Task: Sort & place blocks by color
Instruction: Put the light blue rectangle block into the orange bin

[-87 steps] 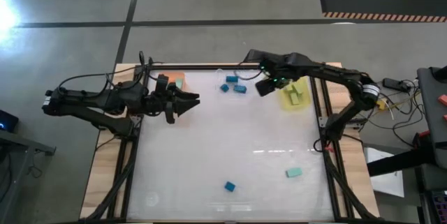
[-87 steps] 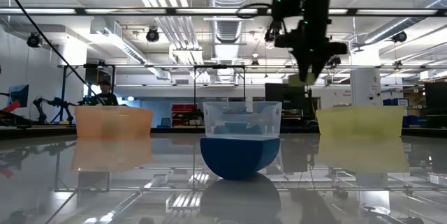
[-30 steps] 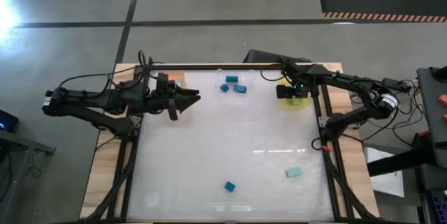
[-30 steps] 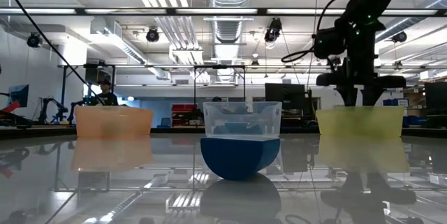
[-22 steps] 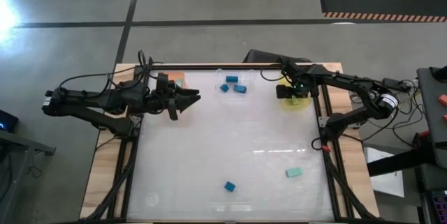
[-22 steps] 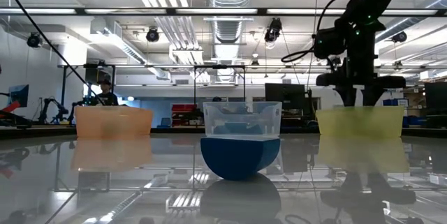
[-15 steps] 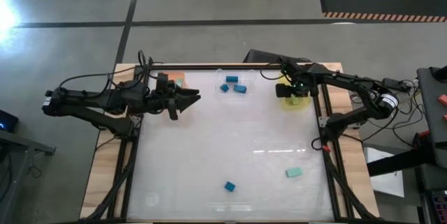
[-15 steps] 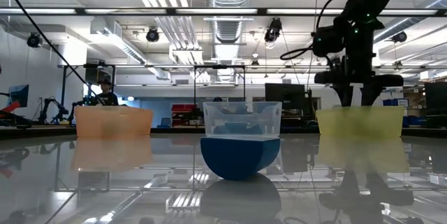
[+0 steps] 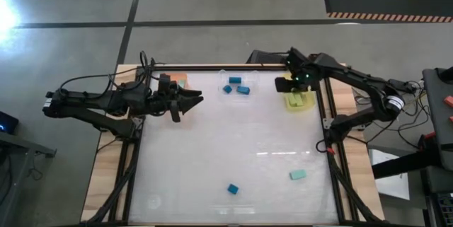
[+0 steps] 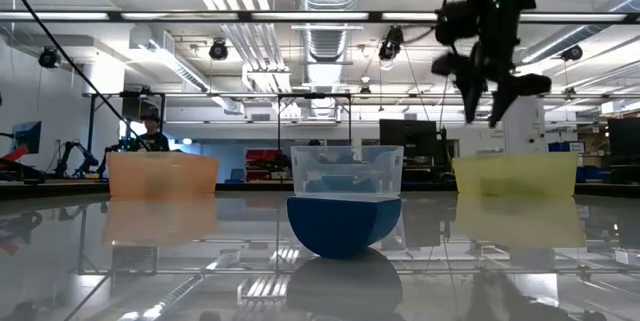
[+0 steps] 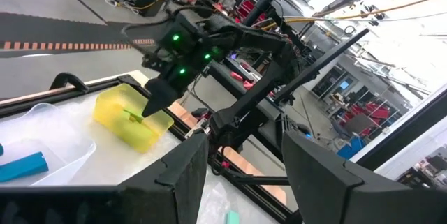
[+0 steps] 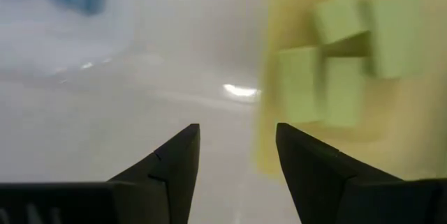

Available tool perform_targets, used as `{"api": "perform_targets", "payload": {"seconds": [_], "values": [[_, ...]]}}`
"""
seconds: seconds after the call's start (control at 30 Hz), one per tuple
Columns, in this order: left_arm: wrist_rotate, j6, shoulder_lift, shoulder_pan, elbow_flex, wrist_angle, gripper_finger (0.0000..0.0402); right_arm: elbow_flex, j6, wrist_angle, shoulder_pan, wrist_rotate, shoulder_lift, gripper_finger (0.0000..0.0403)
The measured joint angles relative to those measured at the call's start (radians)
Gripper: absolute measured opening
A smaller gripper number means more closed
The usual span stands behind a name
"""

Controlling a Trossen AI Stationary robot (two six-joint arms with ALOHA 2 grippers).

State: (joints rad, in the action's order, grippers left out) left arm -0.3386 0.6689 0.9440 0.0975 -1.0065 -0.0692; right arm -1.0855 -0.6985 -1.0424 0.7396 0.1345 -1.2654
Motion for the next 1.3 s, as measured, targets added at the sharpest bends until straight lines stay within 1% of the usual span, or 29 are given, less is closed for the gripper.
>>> {"api": "perform_targets", "payload": {"seconds": [0.07,0.13,0.3,0.57,0.73,0.83,0.97,1.07,1.17,1.3], "values": [[0.0,-0.002,0.0,0.0,0.0,0.0,0.0169,-0.034,-0.019,0.0,-0.037,0.048,0.006,0.0177],[0.0,-0.005,0.0,0.0,0.0,0.0,0.0169,-0.066,-0.049,0.0,-0.087,0.074,0.011,0.0175],[0.0,-0.03,0.0,0.0,0.0,-0.001,0.0169,-0.119,-0.121,0.002,-0.252,0.077,0.014,0.0173],[0.0,-0.078,0.0,-0.001,0.0,0.0,0.0169,-0.119,-0.116,0.002,-0.572,0.086,0.014,0.0171],[0.0,-0.082,0.0,-0.006,0.0,0.0,0.0169,-0.108,-0.117,0.002,-0.753,0.136,0.014,0.0171],[0.0,-0.083,0.0,-0.006,0.0,0.0,0.0169,-0.096,-0.033,0.003,-0.862,0.135,0.014,0.0171],[0.0,-0.083,0.0,-0.006,0.0,0.0,0.0169,-0.064,0.19,0.003,-1.034,0.135,0.014,0.0171],[0.0,-0.083,0.0,-0.006,0.0,0.0,0.0169,-0.027,0.314,0.006,-1.148,0.128,0.015,0.0171],[0.0,-0.083,0.0,-0.006,0.0,0.0,0.0169,0.022,0.341,0.008,-1.239,0.126,0.014,0.0171],[0.0,-0.083,0.0,-0.006,0.0,-0.001,0.0169,0.086,0.297,0.022,-1.324,0.123,-0.005,0.0171]]}}
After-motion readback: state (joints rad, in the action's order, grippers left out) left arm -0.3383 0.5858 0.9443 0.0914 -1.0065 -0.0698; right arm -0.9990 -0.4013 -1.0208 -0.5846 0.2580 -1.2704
